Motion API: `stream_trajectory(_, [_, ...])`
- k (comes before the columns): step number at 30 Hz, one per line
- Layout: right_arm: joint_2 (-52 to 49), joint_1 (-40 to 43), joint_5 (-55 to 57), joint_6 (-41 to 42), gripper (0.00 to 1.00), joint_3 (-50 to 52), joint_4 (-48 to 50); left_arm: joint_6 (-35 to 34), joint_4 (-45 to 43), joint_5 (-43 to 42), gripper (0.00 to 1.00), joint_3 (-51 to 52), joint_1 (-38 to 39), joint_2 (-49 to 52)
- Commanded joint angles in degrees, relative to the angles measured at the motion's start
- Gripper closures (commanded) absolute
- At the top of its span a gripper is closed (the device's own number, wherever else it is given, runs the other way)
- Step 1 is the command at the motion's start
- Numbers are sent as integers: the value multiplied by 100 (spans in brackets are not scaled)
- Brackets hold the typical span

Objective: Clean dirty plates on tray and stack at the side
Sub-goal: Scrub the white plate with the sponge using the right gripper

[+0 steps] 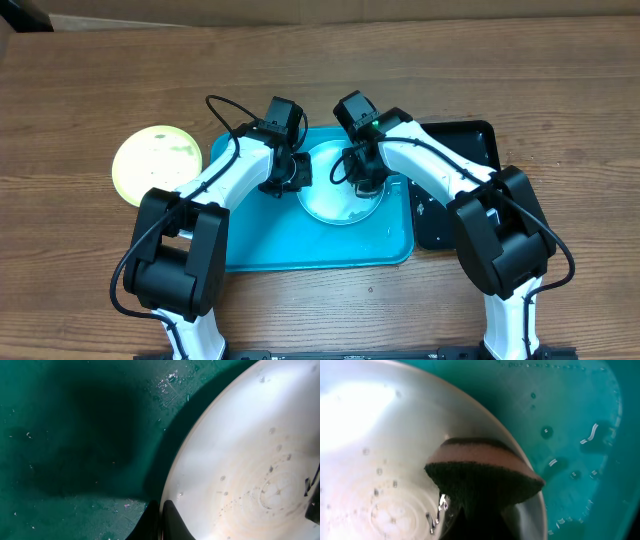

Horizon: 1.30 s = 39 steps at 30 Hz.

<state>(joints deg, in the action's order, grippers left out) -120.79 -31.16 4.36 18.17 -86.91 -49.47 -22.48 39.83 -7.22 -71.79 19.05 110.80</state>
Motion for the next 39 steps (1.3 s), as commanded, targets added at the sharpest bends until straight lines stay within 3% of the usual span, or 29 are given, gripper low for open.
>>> stream_trajectory(1, [-22,83,-129,203,96,422,306,66,22,11,96,-111,11,83])
stream_trajectory(15, [-20,-4,-3648,-129,96,629,1049,63,20,11,96,-111,11,83])
stream_trajectory(20, [24,363,-4481,-673,96,-9,542,63,20,11,96,-111,11,83])
stream_trajectory(28, [396,1458,-4352,-1547,96,-1292,-1436,63,20,11,96,-111,11,83])
stream_trajectory(34, [562,2297,-2328,-1611,96,-1351,-2524,63,17,9,96,-111,11,83])
stream_trajectory(39, [560,2693,-1204,-1368,96,-1032,-2621,63,11,11,96,-111,11,83])
